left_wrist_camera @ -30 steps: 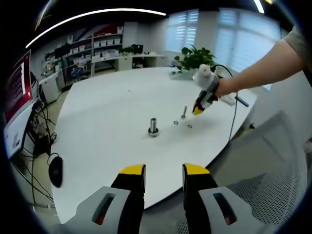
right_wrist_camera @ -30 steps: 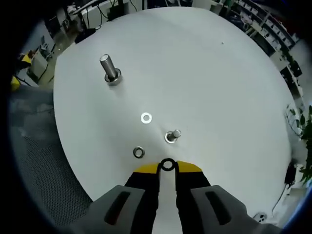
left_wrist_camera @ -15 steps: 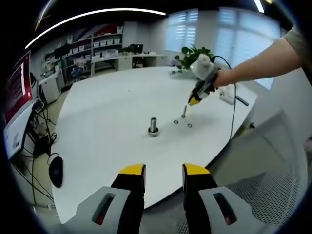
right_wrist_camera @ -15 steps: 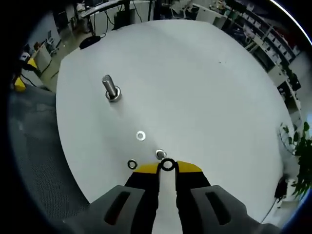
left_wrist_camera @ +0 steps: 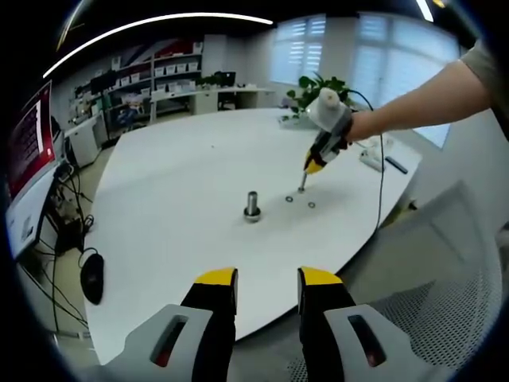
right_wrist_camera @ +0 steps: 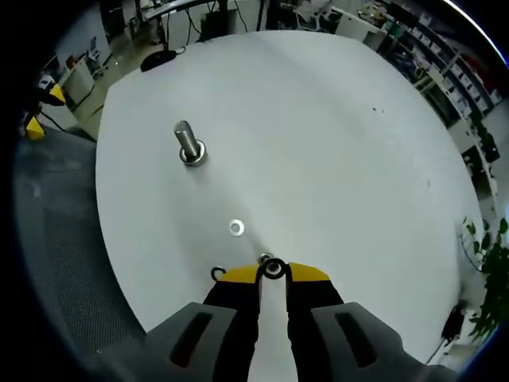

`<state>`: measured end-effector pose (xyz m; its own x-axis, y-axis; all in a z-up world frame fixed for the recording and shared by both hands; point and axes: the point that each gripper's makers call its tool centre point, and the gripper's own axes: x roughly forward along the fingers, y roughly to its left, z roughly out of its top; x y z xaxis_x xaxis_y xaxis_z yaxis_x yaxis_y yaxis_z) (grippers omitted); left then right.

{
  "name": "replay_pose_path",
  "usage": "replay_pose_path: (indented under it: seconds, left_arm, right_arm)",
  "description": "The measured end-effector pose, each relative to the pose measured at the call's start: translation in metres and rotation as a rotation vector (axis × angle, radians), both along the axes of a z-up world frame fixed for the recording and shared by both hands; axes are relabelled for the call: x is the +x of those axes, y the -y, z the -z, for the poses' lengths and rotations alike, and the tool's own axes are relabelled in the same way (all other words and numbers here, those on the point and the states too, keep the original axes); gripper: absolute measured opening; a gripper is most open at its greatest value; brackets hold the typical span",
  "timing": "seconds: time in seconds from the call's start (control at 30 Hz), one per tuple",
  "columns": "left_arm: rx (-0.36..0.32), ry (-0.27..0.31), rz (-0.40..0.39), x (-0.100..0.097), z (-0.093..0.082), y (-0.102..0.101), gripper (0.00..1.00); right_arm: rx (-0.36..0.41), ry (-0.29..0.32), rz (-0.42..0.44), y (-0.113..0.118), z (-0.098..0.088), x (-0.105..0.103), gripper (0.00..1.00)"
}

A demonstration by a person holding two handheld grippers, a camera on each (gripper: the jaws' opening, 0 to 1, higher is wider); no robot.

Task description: Place the washer onto the threaded stud by aligning its center hole with the stud, sliding it down to the base, and recovering from edge contact or off-axis alignment until the washer reaches the visible bottom stop.

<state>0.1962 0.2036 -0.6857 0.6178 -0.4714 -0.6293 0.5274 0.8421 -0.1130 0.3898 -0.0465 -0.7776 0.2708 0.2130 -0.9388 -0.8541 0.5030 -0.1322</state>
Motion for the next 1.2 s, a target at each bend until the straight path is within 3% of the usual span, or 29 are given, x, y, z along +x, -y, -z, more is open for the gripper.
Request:
replay_pose_path:
  seconds: [0.43, 0.97, 1.2]
  left_arm:
    - [0.0, -0.004, 0.0, 0.0, 0.001, 0.0, 0.28]
    - [0.006, -0.013, -0.009, -0.001, 0.003, -0.002, 0.28]
    - [0.009, -0.016, -0.014, -0.001, 0.004, -0.003, 0.28]
  right_arm:
    - [-0.016, -0.022, -0.004, 0.001, 0.011, 0.001, 0.14]
    - [-0.018, -0.082, 0.067, 0.003, 0.051, -0.006, 0.14]
    - [-0.02, -0.093, 0.081, 0.005, 0.055, -0.008, 0.15]
